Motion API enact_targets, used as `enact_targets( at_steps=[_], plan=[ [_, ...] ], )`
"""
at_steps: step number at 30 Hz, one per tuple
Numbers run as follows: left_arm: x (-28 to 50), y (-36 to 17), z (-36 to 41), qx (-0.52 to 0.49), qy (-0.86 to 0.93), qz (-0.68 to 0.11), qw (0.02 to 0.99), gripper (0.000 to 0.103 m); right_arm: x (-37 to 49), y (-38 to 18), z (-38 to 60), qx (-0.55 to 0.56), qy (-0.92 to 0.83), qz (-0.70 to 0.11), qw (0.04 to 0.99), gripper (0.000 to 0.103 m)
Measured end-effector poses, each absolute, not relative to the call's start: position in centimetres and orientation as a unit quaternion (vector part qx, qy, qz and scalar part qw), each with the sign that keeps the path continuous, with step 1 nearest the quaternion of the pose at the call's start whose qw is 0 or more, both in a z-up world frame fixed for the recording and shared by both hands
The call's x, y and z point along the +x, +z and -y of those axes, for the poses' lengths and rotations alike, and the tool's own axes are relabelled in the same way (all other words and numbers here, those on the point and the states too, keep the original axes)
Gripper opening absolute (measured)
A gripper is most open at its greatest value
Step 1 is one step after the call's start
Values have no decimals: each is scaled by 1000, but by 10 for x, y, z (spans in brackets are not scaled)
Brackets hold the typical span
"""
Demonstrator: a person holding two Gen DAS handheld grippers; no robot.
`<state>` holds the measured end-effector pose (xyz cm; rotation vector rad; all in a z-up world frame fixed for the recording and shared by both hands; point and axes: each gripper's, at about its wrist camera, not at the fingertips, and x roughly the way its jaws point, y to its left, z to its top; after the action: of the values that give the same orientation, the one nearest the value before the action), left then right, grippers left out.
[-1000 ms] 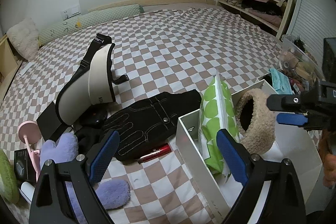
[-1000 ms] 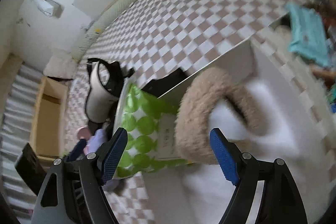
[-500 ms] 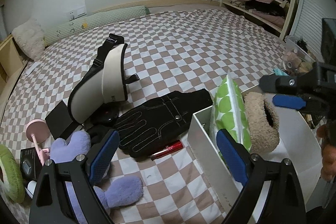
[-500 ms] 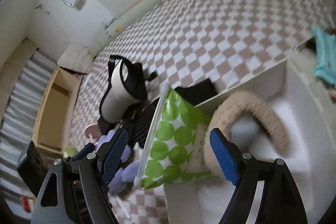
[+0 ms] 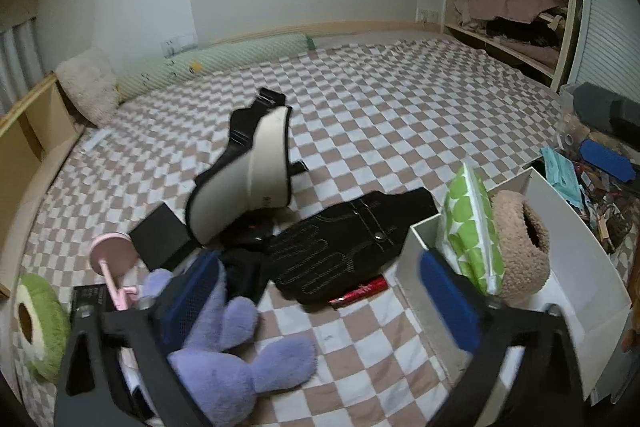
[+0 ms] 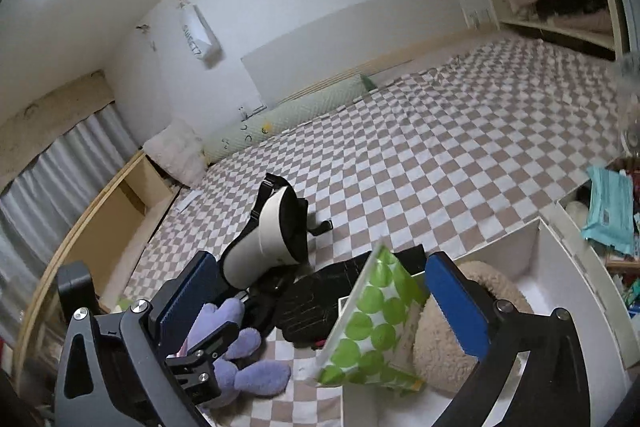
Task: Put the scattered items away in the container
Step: 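Withdraw both open tools from the white box back over the bed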
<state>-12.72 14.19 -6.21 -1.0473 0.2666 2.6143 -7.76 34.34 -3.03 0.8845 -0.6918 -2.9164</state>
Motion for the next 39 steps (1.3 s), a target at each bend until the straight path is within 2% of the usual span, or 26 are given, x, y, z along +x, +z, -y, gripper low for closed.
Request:
enact_targets(
  at_steps=[9,20,39],
  plan=[
    [-114,-38,-105,-335,926,-71,158,103,-77,-24,-313,290,-941,175,18,103],
    [-106,-23,-43,-325,937,-46,121,103,-88,-27,-273,322,-928,174,64,103],
    [-113,-63,71,-401,916,-18,23,103,-121,-77,-187,422,-893,105,116,103]
  ],
)
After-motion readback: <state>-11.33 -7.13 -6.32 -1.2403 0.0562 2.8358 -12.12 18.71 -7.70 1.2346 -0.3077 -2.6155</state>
